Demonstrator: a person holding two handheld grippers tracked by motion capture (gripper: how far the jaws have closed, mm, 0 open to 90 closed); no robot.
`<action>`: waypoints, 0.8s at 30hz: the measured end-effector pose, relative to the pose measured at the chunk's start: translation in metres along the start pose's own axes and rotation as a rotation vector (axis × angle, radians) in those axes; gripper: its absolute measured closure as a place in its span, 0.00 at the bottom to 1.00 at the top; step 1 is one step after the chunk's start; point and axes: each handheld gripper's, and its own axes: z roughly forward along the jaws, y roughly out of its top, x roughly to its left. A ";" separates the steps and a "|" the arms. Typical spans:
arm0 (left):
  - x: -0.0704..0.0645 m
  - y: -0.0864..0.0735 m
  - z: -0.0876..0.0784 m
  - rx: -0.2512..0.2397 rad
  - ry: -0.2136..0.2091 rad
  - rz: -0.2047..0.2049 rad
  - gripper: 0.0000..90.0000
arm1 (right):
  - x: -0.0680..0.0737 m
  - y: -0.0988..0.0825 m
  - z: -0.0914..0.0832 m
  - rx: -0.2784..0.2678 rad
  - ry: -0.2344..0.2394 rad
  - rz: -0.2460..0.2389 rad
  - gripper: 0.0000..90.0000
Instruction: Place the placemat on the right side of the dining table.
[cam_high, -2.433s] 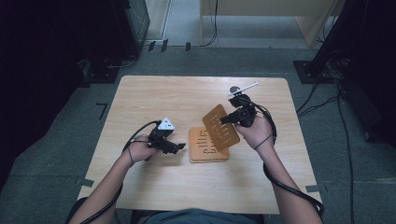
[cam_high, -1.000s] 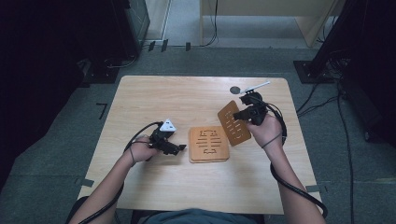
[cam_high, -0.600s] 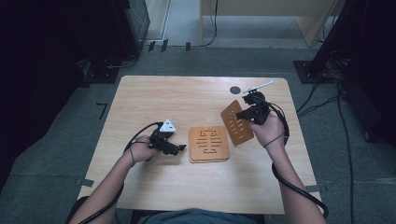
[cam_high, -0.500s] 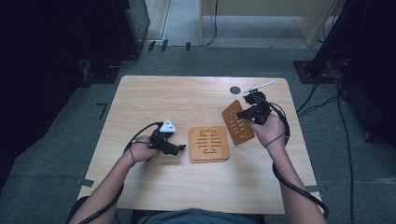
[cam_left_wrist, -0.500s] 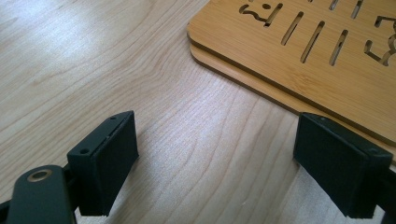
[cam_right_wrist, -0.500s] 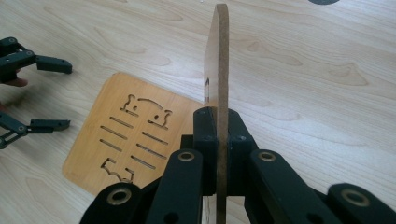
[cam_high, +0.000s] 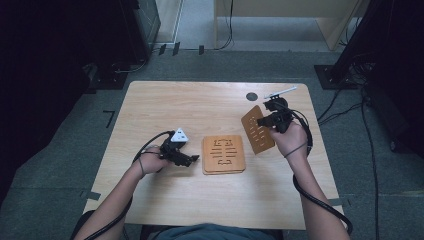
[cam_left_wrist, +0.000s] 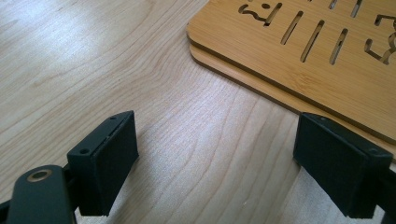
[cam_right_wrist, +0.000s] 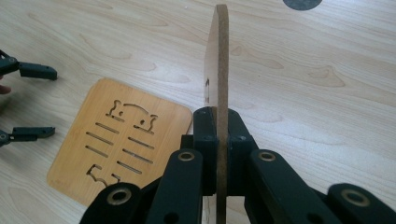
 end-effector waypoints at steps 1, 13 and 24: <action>0.000 0.000 0.000 0.001 0.000 0.001 0.14 | -0.001 0.000 0.000 -0.001 -0.001 0.002 0.97; 0.000 0.000 0.000 -0.002 0.001 0.004 0.14 | -0.015 -0.001 -0.005 -0.014 -0.039 0.034 0.97; 0.000 0.000 0.001 -0.002 0.003 0.006 0.14 | -0.024 -0.002 -0.007 -0.021 -0.070 0.049 0.97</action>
